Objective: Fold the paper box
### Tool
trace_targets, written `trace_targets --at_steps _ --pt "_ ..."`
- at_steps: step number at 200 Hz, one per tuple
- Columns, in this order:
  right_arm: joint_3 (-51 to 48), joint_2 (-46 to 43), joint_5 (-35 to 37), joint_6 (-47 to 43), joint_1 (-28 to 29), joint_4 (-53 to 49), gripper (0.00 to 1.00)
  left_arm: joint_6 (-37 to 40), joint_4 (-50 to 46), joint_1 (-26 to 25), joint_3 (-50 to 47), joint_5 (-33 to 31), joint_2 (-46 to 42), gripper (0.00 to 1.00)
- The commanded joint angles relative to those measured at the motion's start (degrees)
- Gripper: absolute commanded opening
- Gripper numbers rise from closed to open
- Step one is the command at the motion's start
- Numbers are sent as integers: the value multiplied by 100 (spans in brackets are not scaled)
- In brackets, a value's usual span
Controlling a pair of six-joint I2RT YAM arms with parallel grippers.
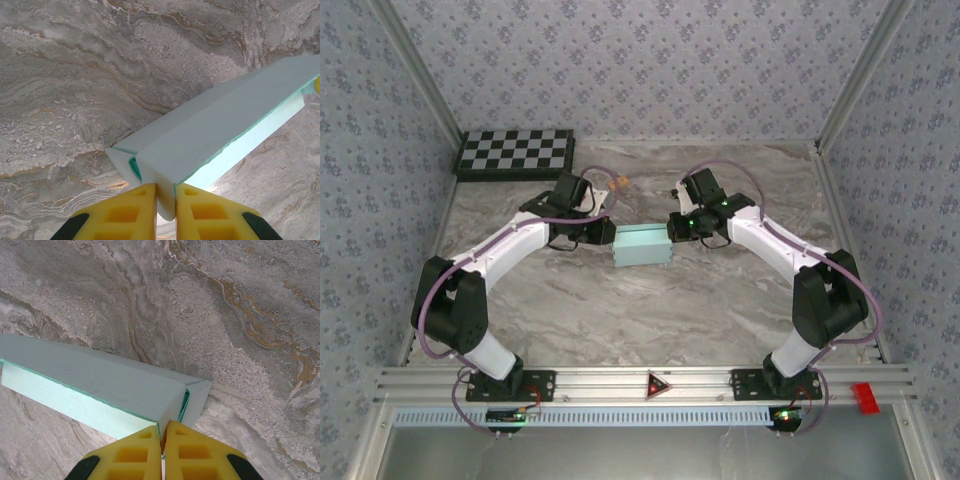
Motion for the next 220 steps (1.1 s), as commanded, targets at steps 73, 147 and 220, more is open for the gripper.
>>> trace_targets --at_steps 73,147,220 --pt "-40 191 -312 109 181 -80 8 -168 156 -98 157 565 111 26" --pt "-93 207 -302 220 234 39 6 -443 281 -97 86 695 147 24" --pt "-190 165 -283 322 295 127 6 -768 302 -96 100 577 184 15"
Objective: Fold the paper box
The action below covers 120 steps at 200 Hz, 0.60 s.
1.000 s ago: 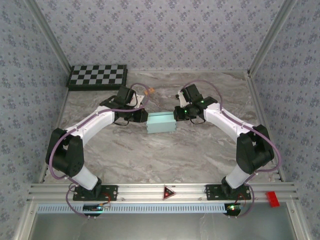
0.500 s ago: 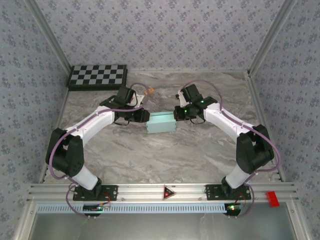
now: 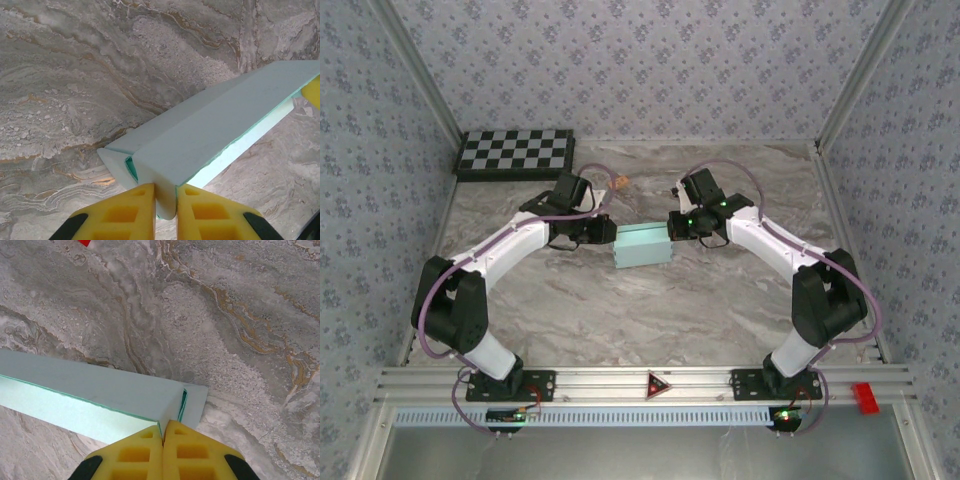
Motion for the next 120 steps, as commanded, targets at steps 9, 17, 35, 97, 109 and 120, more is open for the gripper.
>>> trace_targets --at_steps 9,17,35,97,109,120 --pt "-175 134 -443 132 221 -28 6 -200 279 -101 108 479 180 15" --pt "-184 133 -446 137 227 -16 6 -229 280 -103 118 473 190 15" --pt "-194 134 -452 157 237 4 6 -299 296 -97 127 478 183 16" --pt "-203 127 -437 184 268 39 5 -536 375 -98 100 499 216 20" --pt "-203 141 -437 187 269 44 5 -578 415 -98 79 529 225 21" --pt "-203 142 -436 192 268 40 5 -587 428 -103 83 551 237 21"
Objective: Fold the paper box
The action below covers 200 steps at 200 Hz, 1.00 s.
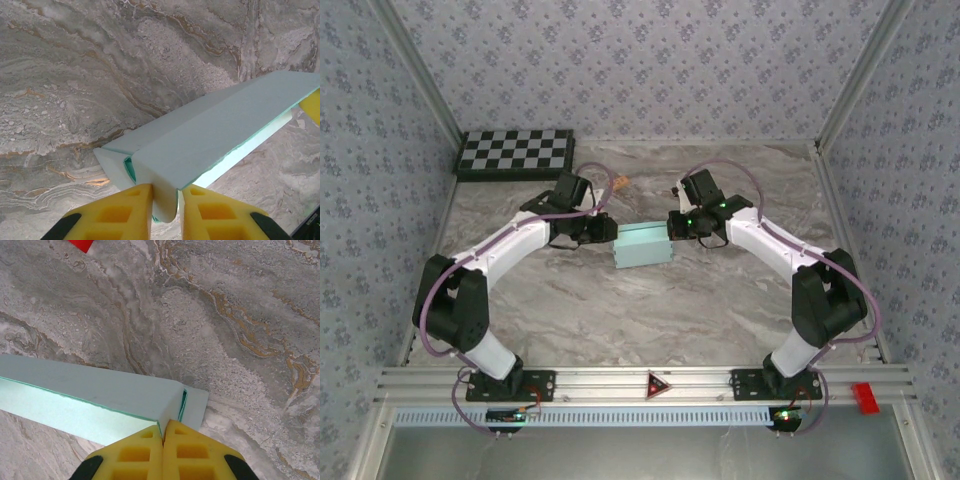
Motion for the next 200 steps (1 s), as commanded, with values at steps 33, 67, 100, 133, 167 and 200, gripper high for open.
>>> trace_targets --at_steps 33,67,100,133,167,200 --pt "-144 143 -484 95 261 -90 5 -201 337 -109 91 561 185 23" --pt "-144 138 -475 130 269 -51 5 -303 345 -101 100 588 214 25" --pt "-144 141 -464 155 281 -35 4 -344 377 -108 109 647 230 26" --pt "-354 126 -464 234 305 33 4 -421 433 -104 130 703 231 28" --pt "-400 107 -445 334 350 130 4 -473 416 -98 149 645 276 29" --pt "-456 74 -363 402 398 176 3 -493 320 -97 236 458 304 28"
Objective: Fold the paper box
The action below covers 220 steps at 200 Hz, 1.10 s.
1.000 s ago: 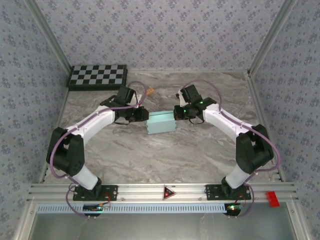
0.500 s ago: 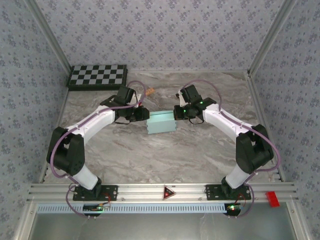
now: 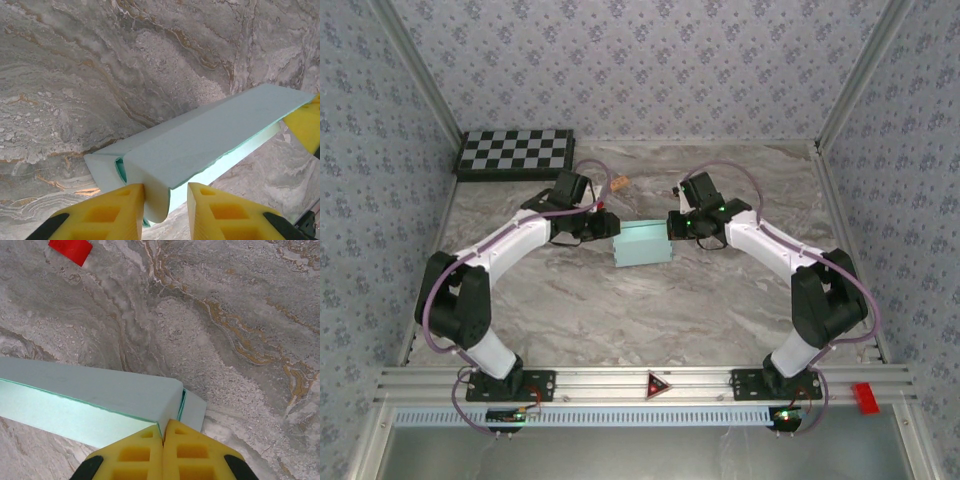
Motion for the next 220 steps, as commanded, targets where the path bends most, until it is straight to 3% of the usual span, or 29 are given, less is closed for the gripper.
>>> trace_targets --at_steps 1,94,171,220 --pt "-240 97 -577 172 336 -221 3 -65 112 -144 162 355 174 28" --pt "-521 -197 -456 276 447 -39 2 282 150 -149 277 542 235 25" --pt "-541 -167 -182 353 466 -63 1 330 -60 -141 141 154 95 27" --pt "-541 -105 -122 339 483 -86 0 413 -180 -156 66 -17 112 20"
